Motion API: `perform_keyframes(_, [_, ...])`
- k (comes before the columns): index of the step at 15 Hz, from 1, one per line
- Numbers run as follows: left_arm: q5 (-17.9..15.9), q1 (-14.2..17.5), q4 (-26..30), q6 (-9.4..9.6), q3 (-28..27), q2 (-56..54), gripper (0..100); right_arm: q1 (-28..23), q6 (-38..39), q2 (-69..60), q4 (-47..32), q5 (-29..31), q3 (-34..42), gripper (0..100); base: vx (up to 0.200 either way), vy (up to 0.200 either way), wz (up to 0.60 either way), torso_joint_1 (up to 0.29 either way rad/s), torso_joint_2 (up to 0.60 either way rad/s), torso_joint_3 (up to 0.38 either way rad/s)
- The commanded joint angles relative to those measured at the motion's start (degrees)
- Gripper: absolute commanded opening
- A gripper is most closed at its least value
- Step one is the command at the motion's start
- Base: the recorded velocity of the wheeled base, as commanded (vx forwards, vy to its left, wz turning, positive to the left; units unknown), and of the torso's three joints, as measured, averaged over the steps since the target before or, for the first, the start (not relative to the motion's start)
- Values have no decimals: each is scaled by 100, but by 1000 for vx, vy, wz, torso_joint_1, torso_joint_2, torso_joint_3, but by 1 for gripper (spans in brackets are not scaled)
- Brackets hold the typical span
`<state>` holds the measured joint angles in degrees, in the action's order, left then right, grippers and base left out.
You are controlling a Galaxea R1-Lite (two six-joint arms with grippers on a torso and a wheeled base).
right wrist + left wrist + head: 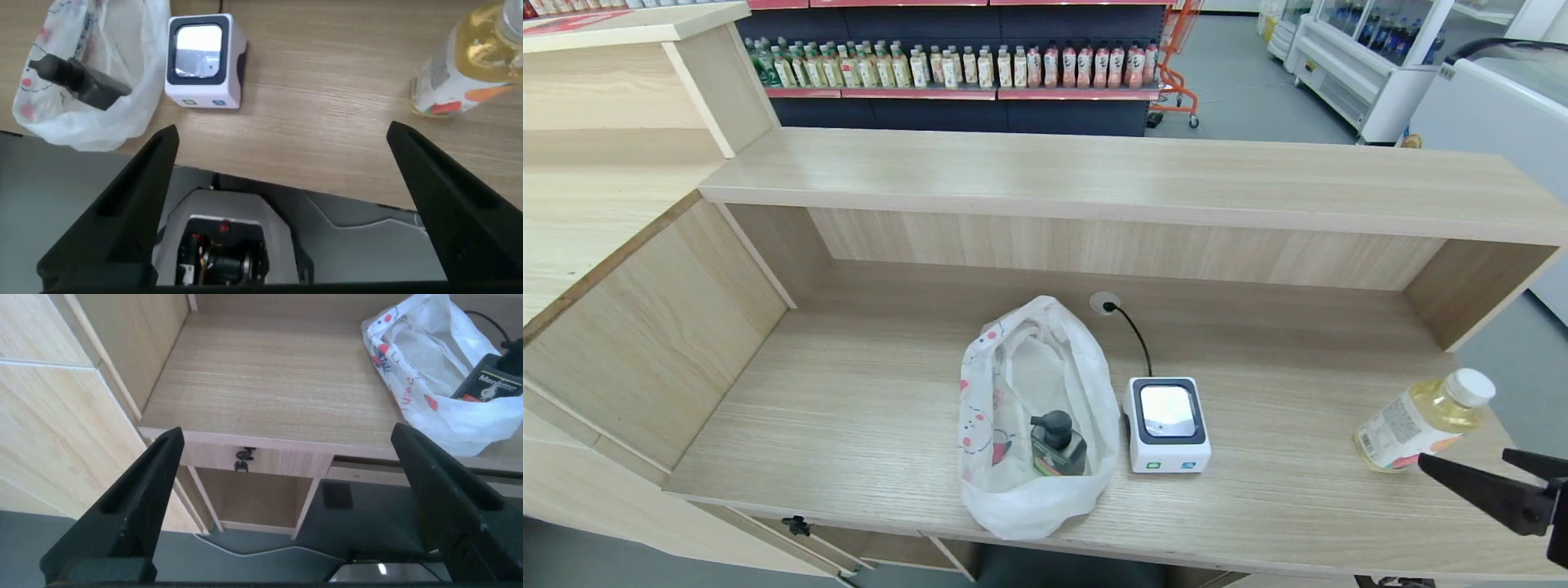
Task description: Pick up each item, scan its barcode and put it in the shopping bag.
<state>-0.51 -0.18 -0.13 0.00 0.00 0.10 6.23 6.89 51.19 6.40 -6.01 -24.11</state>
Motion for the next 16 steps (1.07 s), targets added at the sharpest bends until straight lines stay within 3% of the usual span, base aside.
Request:
perform_keyframes(1, [-2,1,-4,0,0,-1,100,-43,67,-267,-113,74,-287,100,0,-200,0,2,2,2])
perform_keyframes(5, [-2,1,-4,18,0,-1,100,-69,-38,-197,-403,522,-217,100,0,-200,0,1,2,2])
perform_keyframes(8, [-2,1,-4,9,0,-1,100,-43,-161,-215,-710,531,-217,100,0,-200,0,2,5,6])
perform_keyframes(16, [-2,1,-4,-18,0,-1,100,-157,-144,-109,-719,539,-111,100,0,0,0,0,0,0])
